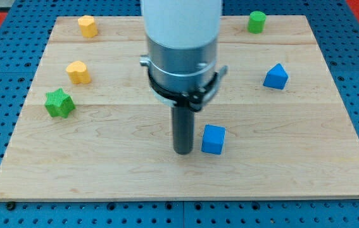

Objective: Place the red star towards the bottom center of the board

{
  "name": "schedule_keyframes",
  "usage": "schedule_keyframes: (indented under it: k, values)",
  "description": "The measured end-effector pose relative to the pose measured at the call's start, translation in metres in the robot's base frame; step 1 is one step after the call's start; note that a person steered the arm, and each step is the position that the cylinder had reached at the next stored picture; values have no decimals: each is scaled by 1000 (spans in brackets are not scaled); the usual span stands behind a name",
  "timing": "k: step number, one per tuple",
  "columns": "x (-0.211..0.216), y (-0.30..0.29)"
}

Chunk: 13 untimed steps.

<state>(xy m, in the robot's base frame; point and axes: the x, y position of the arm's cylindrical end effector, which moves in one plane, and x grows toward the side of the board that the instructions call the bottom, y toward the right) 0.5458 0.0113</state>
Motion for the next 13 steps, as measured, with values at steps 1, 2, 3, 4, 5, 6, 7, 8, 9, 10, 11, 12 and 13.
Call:
schedule_keyframes:
  k: [1, 2, 3, 4, 5, 6, 7, 8, 9, 10, 11, 12, 13]
  values:
    - [19, 26]
    - [11, -17]
    - [-8, -20]
    - [-19, 54]
    - [-19, 94]
    - [-26, 80]
    - [-67, 54]
    - [-82, 82]
    - [-80, 117]
    - [-80, 84]
    - [-52, 101]
    - [-9, 134]
    - [11, 138]
